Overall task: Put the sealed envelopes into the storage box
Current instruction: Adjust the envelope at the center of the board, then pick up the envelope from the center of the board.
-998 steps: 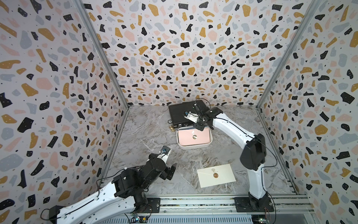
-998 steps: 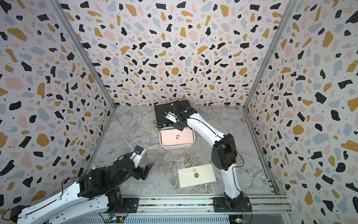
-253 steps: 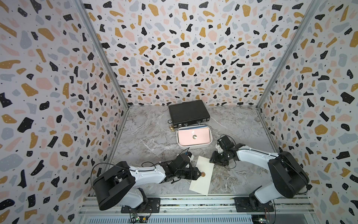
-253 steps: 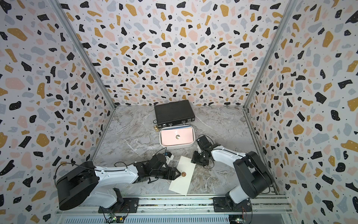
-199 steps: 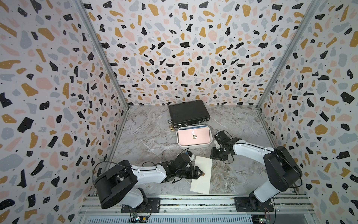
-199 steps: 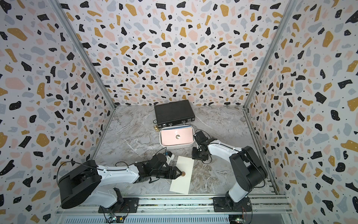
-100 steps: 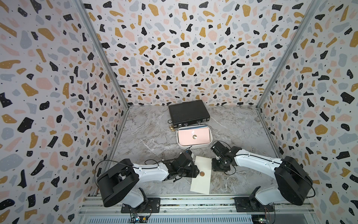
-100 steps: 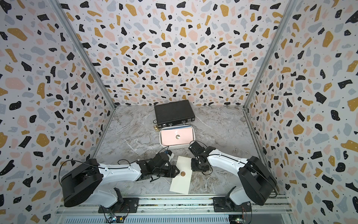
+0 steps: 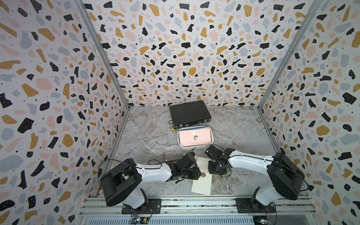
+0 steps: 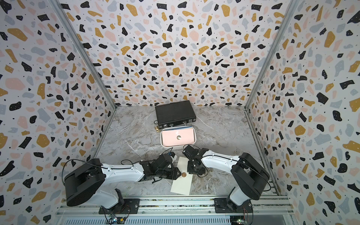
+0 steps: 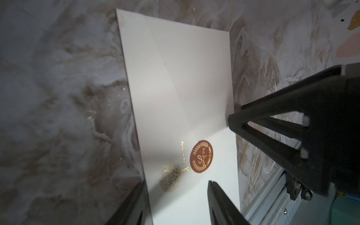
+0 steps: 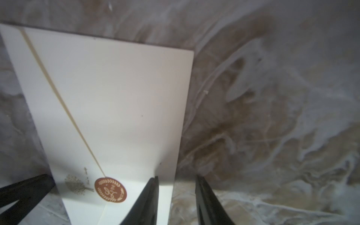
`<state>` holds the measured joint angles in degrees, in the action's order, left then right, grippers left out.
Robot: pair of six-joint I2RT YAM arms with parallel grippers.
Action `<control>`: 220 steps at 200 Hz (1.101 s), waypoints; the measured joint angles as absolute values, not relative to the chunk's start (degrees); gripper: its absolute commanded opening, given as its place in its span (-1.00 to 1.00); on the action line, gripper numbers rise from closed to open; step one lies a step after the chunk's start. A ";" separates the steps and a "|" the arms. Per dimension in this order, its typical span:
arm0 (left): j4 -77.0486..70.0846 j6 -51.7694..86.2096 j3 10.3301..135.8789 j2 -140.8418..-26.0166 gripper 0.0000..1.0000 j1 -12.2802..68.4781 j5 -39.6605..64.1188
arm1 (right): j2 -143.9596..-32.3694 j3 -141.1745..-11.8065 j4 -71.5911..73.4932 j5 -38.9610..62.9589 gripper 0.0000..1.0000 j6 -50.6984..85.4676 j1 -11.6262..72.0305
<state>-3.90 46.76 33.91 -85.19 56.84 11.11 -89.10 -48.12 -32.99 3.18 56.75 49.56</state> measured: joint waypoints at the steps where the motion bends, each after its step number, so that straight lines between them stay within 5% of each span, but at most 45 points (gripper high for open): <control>1: -3.95 46.76 33.91 -85.21 0.05 56.86 11.11 | -89.14 -48.16 -32.99 3.18 -0.25 56.82 49.58; 220: -6.46 49.12 33.21 -85.80 -0.03 57.71 11.22 | -86.41 -50.43 -32.91 3.99 -0.26 62.00 50.57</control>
